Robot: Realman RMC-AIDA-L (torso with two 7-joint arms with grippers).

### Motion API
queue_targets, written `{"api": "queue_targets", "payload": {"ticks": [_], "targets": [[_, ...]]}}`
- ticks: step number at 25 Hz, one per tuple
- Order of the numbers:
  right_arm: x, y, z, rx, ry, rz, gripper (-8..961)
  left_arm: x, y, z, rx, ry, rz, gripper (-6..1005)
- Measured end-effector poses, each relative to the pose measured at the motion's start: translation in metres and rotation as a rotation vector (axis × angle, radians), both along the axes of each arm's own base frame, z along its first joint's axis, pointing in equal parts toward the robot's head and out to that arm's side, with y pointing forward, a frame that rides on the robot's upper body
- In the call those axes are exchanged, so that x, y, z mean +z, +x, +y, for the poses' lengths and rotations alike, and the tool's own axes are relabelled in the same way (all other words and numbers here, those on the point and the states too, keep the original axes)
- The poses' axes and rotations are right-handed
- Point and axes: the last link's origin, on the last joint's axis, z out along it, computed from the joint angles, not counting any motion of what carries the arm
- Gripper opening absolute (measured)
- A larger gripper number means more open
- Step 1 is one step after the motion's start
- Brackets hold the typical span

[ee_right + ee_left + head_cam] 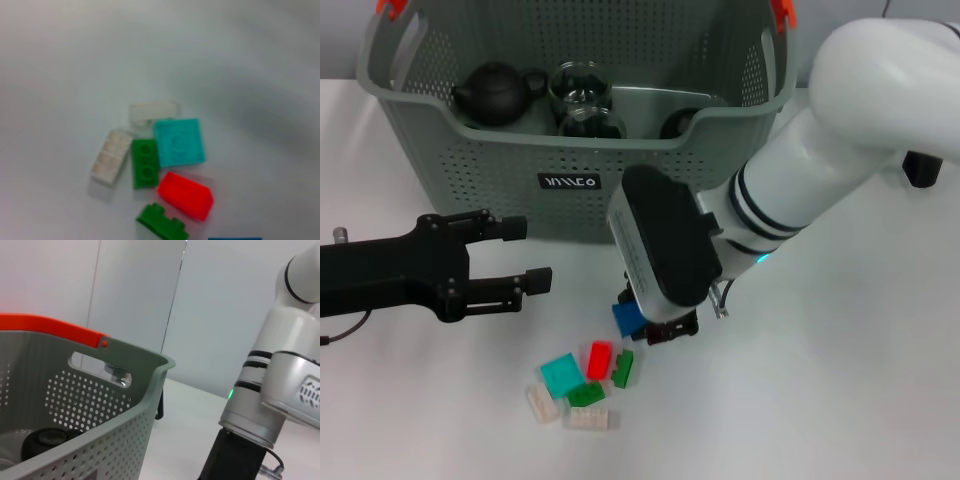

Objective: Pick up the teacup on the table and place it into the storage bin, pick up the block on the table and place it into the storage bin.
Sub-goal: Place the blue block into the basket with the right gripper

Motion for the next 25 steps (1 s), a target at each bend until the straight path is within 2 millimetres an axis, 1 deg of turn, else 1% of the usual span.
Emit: {"api": "queue_targets", "payload": {"ticks": [7, 16, 20, 25], "targets": [[0.013, 0.000, 0.010, -0.106, 0.051, 0.074, 437, 0.004, 0.001, 0.003, 0.010, -0.001, 0.004, 782], [0.044, -0.003, 0.007, -0.203, 0.050, 0.201, 437, 0.013, -0.003, 0.004, 0.032, 0.039, 0.000, 781], [0.064, -0.011, 0.005, -0.254, 0.051, 0.261, 437, 0.017, -0.007, 0.003, 0.048, 0.055, -0.001, 781], [0.098, -0.029, 0.002, -0.303, 0.040, 0.332, 436, 0.018, -0.011, -0.001, 0.060, 0.052, 0.003, 781]]}}
